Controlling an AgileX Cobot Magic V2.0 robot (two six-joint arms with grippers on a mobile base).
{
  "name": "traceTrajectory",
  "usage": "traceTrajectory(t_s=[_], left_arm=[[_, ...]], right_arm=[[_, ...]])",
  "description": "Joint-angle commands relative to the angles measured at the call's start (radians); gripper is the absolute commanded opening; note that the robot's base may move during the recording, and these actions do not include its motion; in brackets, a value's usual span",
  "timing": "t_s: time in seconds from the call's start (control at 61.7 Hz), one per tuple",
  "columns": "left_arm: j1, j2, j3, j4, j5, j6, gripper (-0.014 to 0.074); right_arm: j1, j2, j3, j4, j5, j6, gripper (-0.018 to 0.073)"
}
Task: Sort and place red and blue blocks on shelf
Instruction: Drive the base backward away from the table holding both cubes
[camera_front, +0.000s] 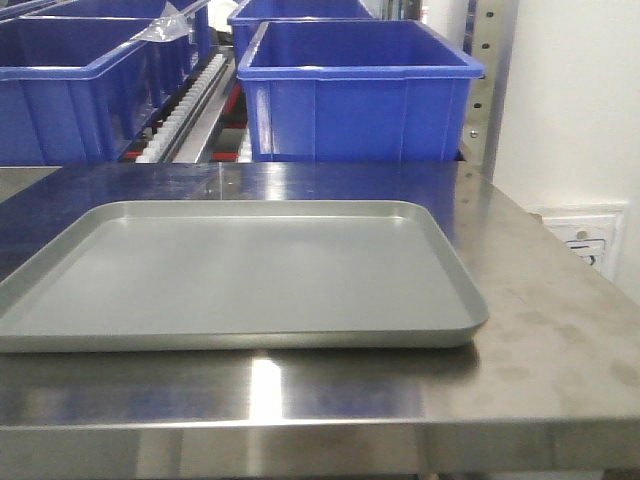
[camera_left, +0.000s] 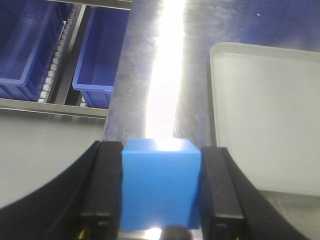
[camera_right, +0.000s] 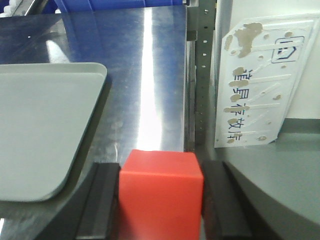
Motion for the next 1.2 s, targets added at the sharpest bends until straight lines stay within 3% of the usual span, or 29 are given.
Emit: traceTrajectory(t_s=[0.0, 1.183], left_arm=[[0.0, 0.002, -0.029, 0.012, -0.07, -0.005, 0.0125], [0.0, 0.002, -0.029, 0.012, -0.07, -0.005, 0.0125]], right_arm=[[-0.006, -0.001, -0.028, -0.012, -0.088, -0.007, 0.0049], [-0.006, -0.001, -0.028, -0.012, -0.088, -0.007, 0.0049]])
